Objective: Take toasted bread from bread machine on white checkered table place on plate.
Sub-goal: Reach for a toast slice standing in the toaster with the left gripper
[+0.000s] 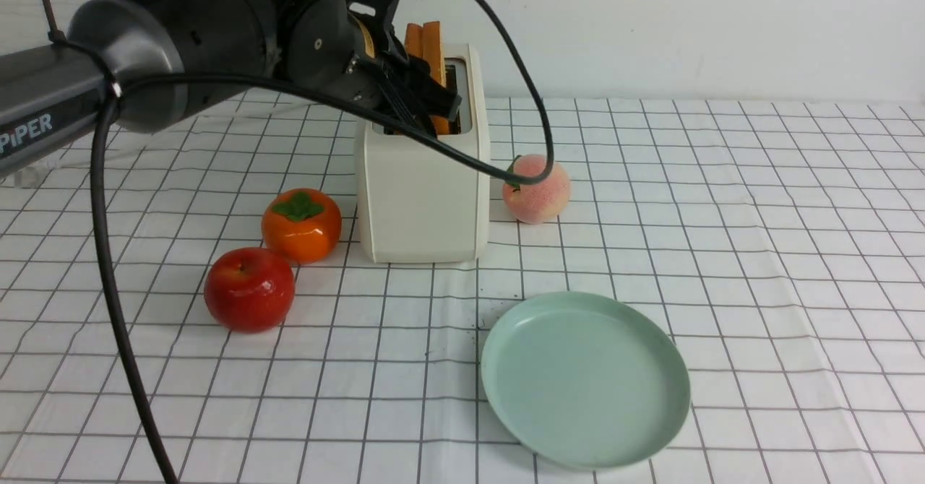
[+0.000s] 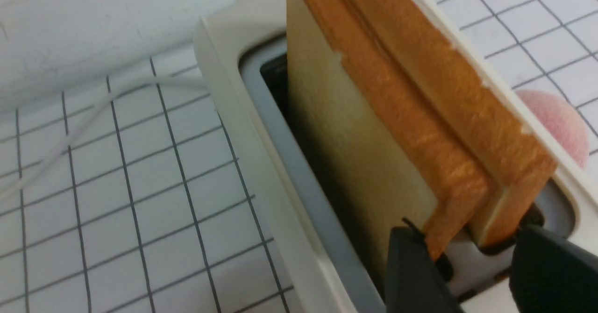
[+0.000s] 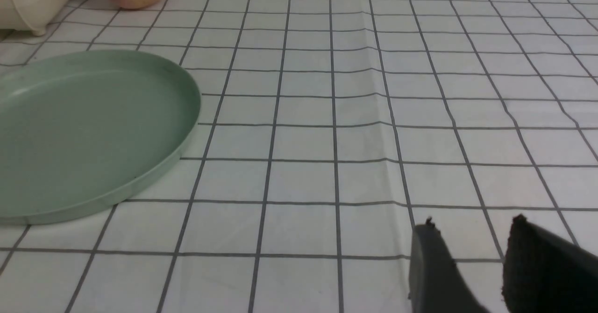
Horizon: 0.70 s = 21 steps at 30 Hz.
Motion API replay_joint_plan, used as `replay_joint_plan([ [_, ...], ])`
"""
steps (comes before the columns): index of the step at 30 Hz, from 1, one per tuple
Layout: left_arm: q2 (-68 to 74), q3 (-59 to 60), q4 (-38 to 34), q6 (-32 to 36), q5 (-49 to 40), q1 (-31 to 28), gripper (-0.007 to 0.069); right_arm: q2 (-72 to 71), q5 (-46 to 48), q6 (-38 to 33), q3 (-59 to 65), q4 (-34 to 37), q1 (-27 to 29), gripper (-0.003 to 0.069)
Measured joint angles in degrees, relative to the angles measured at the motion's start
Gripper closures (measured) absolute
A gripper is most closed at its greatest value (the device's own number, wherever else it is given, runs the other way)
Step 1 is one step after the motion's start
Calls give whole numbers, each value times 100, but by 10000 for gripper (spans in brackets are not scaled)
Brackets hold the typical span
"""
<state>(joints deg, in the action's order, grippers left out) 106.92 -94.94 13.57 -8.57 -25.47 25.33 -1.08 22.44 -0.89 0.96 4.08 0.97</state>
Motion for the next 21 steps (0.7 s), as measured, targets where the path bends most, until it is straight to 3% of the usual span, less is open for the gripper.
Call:
replay_joint_plan([
  [13, 208, 0, 174, -428, 441, -155, 330, 0, 0, 0, 0, 11, 0, 420],
  [21, 208, 0, -312, -443, 506, -155, 333, 0, 0, 0, 0, 11, 0, 420],
])
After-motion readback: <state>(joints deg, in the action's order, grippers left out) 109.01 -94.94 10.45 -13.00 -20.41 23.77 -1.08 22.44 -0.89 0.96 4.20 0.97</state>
